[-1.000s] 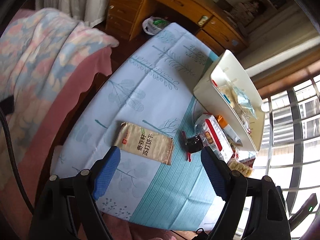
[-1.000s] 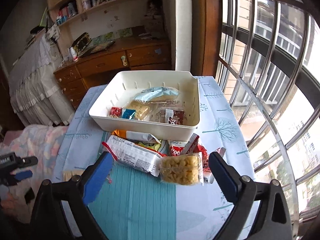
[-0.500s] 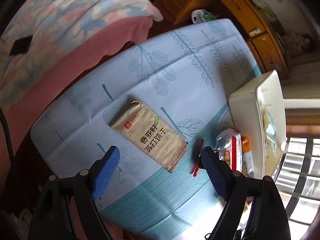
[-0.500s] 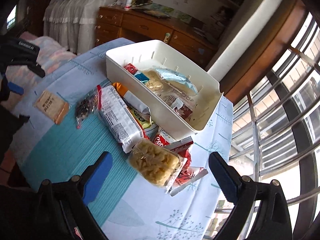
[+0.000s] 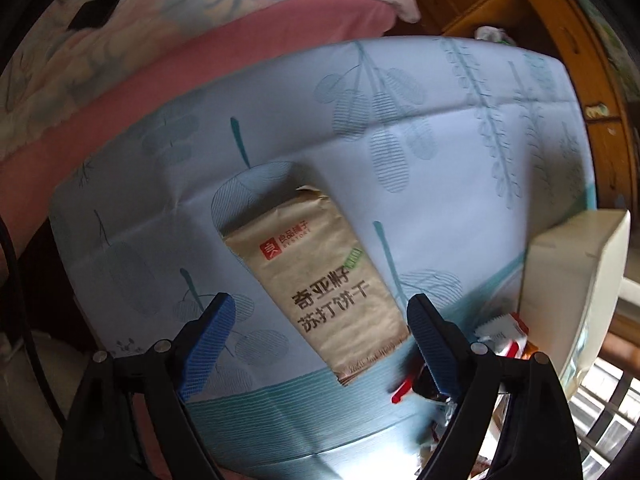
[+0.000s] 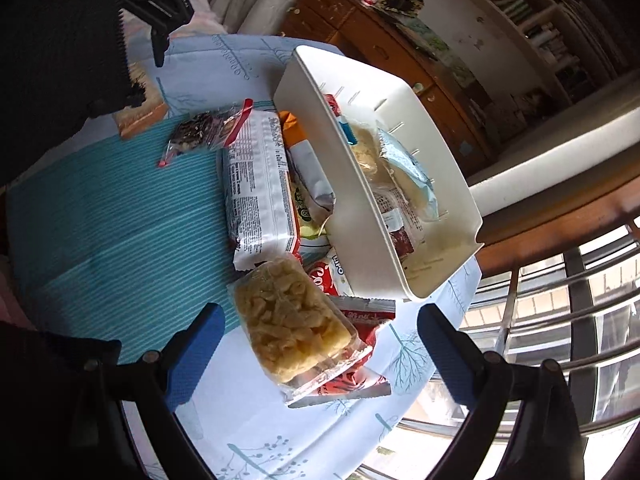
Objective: Organize snacks
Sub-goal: 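Move left tool to the tan chia cracker bag while right tool approaches the puffed corn bag, then grasp the tan chia cracker bag with left tool while right tool grasps the puffed corn bag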
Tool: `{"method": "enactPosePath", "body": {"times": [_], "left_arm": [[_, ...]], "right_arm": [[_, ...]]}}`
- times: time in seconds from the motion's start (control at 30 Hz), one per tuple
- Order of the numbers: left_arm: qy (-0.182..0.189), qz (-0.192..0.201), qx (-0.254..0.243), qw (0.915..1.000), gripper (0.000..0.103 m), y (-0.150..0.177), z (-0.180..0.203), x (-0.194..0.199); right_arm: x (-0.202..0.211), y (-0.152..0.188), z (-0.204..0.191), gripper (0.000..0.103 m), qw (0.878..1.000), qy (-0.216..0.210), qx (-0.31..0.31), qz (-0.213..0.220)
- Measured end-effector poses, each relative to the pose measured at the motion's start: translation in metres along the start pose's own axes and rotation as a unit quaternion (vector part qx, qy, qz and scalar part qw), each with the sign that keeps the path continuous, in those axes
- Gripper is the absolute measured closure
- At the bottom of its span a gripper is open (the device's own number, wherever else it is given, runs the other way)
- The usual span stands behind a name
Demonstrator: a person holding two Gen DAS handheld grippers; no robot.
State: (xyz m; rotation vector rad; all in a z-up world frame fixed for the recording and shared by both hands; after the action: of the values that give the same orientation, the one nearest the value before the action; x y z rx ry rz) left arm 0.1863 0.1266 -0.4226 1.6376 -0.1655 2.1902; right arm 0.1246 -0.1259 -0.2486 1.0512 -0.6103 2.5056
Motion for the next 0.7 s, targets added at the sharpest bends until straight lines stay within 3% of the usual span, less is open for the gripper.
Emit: {"method": "enactPosePath", "body": {"times": [0.23, 0.57, 0.7], "left_arm": [[-0.02, 0.003, 0.022, 0.9995, 0.016, -0.007, -0.003, -0.013], [-0.052, -0.01, 0.045, 0.9976, 0.016, -0.017, -0.008, -0.028], [-0.069, -0.01, 0.045, 0.9965, 0.018, -0.019, -0.003, -0.032]], "right_arm": [[-0.018, 0.006, -0.016, 0.005, 0.998, -0.015, 0.053, -0.01], [-0.035, 0.01, -0.027, 0.007, 0.997, -0.034, 0.063, -0.029], [-0.041, 0.011, -0.032, 0.02, 0.996, -0.039, 0.068, -0.037]]}}
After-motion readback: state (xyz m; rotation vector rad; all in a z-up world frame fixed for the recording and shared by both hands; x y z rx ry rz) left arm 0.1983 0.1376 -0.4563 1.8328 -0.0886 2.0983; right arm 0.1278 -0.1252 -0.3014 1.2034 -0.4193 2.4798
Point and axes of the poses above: each gripper's, at about its wrist camera, not at the fingertips, and x roughly against the way its jaws point, z to its right, y to its underside, the point moved 10 cm from there along -x, roughly the way its jaws point, and after that the axes turned 9 degrees about y, right-handed, at the moved point
